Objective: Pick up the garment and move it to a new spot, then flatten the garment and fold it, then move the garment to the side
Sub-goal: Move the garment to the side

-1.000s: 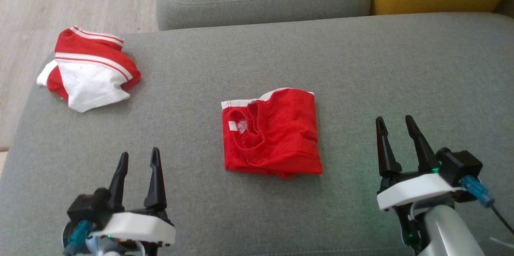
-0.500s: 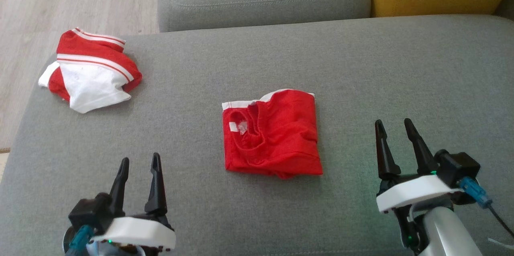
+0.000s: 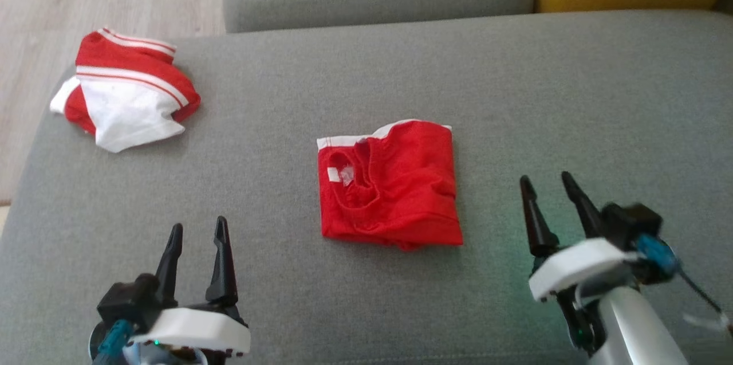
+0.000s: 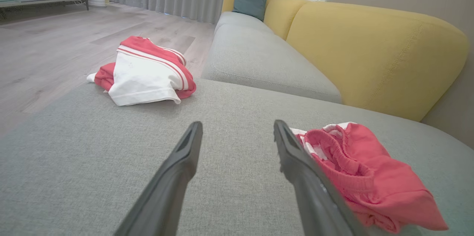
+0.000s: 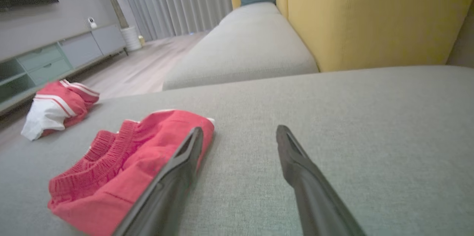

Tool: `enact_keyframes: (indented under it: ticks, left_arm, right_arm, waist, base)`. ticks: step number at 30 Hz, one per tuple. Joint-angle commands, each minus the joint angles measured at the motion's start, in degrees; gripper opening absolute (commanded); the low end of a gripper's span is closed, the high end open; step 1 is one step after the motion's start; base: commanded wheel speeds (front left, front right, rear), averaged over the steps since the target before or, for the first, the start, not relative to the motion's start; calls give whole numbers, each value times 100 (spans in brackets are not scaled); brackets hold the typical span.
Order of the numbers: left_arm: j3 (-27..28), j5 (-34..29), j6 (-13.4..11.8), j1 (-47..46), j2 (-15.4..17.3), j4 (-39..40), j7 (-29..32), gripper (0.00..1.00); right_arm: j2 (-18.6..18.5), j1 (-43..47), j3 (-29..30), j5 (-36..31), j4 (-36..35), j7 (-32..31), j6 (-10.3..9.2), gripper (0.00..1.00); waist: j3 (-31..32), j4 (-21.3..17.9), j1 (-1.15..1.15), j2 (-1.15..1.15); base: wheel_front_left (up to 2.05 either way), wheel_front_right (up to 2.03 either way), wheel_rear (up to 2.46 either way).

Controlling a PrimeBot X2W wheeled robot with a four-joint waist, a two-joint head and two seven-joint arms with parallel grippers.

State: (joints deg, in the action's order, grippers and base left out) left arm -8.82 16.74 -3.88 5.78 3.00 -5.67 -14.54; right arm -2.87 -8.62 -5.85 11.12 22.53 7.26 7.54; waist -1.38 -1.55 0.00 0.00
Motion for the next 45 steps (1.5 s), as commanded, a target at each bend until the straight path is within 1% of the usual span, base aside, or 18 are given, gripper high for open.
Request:
enact_keyframes:
  ticks: [1,9,12,19,27,28,29,30,31,32,33,36,40,41,45]
  left_arm:
    - [140,10,-22,-241,-12,216,-46,100]
    - [44,178,-63,-489,-13,224,-46,100]
    - [-20,252,-82,-593,-13,218,-46,100]
    - [-87,382,-142,-749,-13,205,-46,100]
    - [-121,432,-176,-833,-13,220,-46,100]
    - [-118,433,-178,-837,-13,227,-46,100]
    - [-111,434,-182,-840,-13,234,-46,100]
    - [-105,435,-185,-841,-13,240,-46,100]
    - [-97,433,-188,-845,-13,247,-46,100]
    - [-92,427,-187,-851,-13,252,-46,100]
    - [-87,412,-180,-861,-13,256,-46,100]
    - [-76,349,-150,-907,-13,281,-46,100]
    - [-58,229,-98,-989,-13,346,-46,100]
    - [-58,229,-98,-989,-13,346,-46,100]
    - [-44,79,-28,-1082,-13,413,-46,100]
  right_arm:
    - [-1,-386,-169,-26,-154,-107,-5,100]
    - [-1,-1088,-256,374,194,-1508,-5,100]
    - [-1,-1312,-270,502,386,-1893,-5,100]
    - [-1,-1579,-278,830,702,-2533,-5,100]
    - [-1,-1705,-445,1013,847,-3058,-5,99]
    - [-4,-1712,-469,1026,841,-3090,-5,76]
    - [-11,-1717,-497,1045,835,-3124,-5,50]
    - [-21,-1722,-518,1062,822,-3142,-5,37]
    - [-40,-1731,-540,1069,807,-3149,-5,27]
    - [-68,-1745,-560,1060,788,-3140,-5,9]
    - [-96,-1766,-578,1042,761,-3112,-5,0]
    - [-209,-1850,-616,945,664,-2974,-5,0]
    - [-381,-1993,-544,775,507,-2762,-5,0]
    - [-381,-1993,-544,775,507,-2762,-5,0]
    - [-507,-2099,-360,644,310,-2618,-5,0]
  waist:
    - [-78,39,0,0]
    - [-574,313,0,0]
    - [-739,454,0,0]
    - [-983,712,0,0]
    - [-1097,818,0,0]
    - [-1109,817,0,0]
    - [-1121,812,0,0]
    - [-1134,804,0,0]
    - [-1150,788,0,0]
    - [-1169,769,0,0]
    - [-1193,744,0,0]
    - [-1270,642,0,0]
    - [-1414,404,0,0]
    - [-1414,404,0,0]
    - [-1606,2,0,0]
  base:
    - [0,0,0]
    - [0,0,0]
    - [0,0,0]
    - [0,0,0]
    - [0,0,0]
    - [0,0,0]
    - [0,0,0]
    - [0,0,0]
    - [0,0,0]
    - [0,0,0]
    - [0,0,0]
    - [0,0,0]
    - [0,0,0]
    - [0,0,0]
    - [0,0,0]
